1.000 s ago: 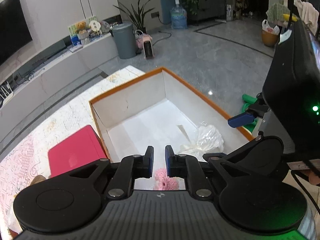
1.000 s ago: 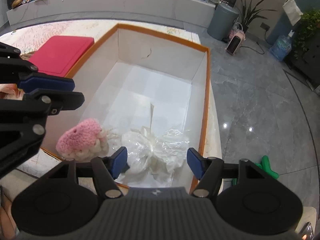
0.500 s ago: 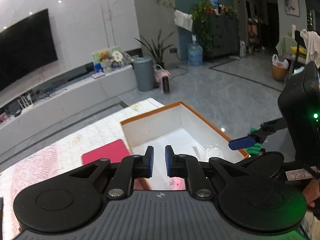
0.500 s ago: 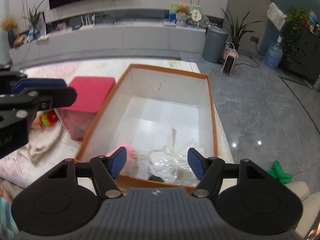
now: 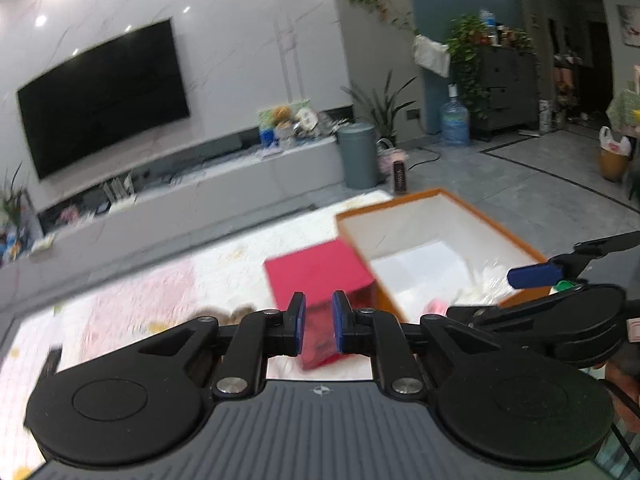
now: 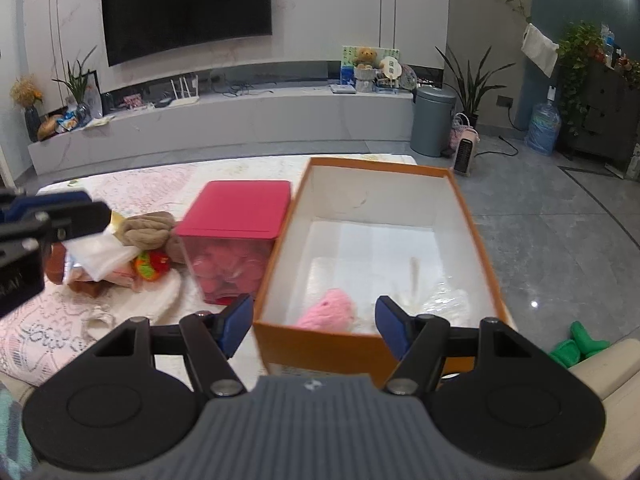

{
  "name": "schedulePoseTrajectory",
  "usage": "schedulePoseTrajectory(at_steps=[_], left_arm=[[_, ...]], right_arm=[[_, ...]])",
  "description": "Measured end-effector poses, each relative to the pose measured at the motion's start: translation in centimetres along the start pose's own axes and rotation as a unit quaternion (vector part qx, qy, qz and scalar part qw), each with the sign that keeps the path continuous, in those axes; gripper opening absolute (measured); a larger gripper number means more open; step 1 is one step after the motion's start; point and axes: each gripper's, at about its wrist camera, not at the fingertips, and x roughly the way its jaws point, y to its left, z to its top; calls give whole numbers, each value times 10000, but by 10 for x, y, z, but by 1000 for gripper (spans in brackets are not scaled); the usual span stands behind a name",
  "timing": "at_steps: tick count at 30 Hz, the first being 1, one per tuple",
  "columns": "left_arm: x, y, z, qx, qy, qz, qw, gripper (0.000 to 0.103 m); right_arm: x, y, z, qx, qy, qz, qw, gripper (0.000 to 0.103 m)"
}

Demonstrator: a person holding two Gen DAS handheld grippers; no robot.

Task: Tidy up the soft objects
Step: 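Move both tools back over the remaining items on the bed, then grasp the thin white sheet by its edge with the left tool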

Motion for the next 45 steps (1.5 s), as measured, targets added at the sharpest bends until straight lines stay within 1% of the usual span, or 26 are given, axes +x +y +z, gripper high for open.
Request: schedulePoseTrajectory(at_steps=[2, 6, 8, 13, 18, 20, 22, 26, 28, 30, 32, 33, 34, 36, 37, 39, 41, 43, 45], left_arm=[[1, 10, -11, -168, 102, 31, 9998, 17], [0, 29, -34, -259, 238, 240, 9991, 17], [0, 40, -47, -370, 330, 286, 9984, 17], [1, 67, -79, -739, 634, 394, 9945, 17], [4, 94, -98, -1065, 887, 516, 9890, 18], [7, 101, -105, -1189, 972, 562, 9865, 19], [9, 109, -111, -1298, 1058, 608, 9840, 23], [17, 122, -117, -1391, 1190, 643, 9810, 25], [21, 126, -115, -1422, 1201, 672, 9802, 30], [25, 131, -113, -1404, 1140, 671, 9812, 36], [30, 132, -107, -1230, 1036, 698, 9845, 39], [35, 133, -105, -1086, 1017, 718, 9863, 43], [41, 132, -103, -831, 1049, 723, 9884, 47], [51, 129, -100, -302, 1124, 696, 9908, 49], [56, 127, -99, 6, 1102, 732, 9912, 52], [63, 123, -99, 507, 1085, 767, 9898, 57], [72, 119, -99, 990, 1053, 783, 9864, 61], [80, 113, -102, 1422, 1000, 830, 9813, 66], [90, 106, -105, 1812, 992, 866, 9746, 67]], right_arm=[[0, 10, -6, -56, -90, 71, 9999, 67], [2, 33, -17, -296, -156, 306, 9990, 67], [4, 43, -20, -373, -183, 401, 9983, 67], [15, 70, -29, -581, -112, 618, 9963, 67], [31, 97, -38, -799, 6, 819, 9934, 67], [39, 106, -39, -885, 80, 864, 9923, 67], [47, 115, -40, -960, 134, 926, 9910, 67], [64, 130, -39, -1059, 227, 1005, 9890, 67], [72, 138, -38, -1140, 266, 1034, 9877, 67], [81, 147, -35, -1266, 278, 1054, 9859, 67], [89, 154, -32, -1425, 256, 1010, 9843, 67], [94, 158, -30, -1525, 223, 989, 9831, 67], [99, 161, -28, -1601, 200, 979, 9820, 67], [108, 165, -23, -1723, 202, 952, 9802, 66], [114, 166, -21, -1742, 220, 941, 9799, 66], [125, 165, -18, -1732, 301, 906, 9802, 66], [138, 165, -16, -1697, 389, 869, 9809, 66], [147, 164, -15, -1674, 451, 870, 9810, 66], [154, 165, -14, -1665, 483, 909, 9806, 66]])
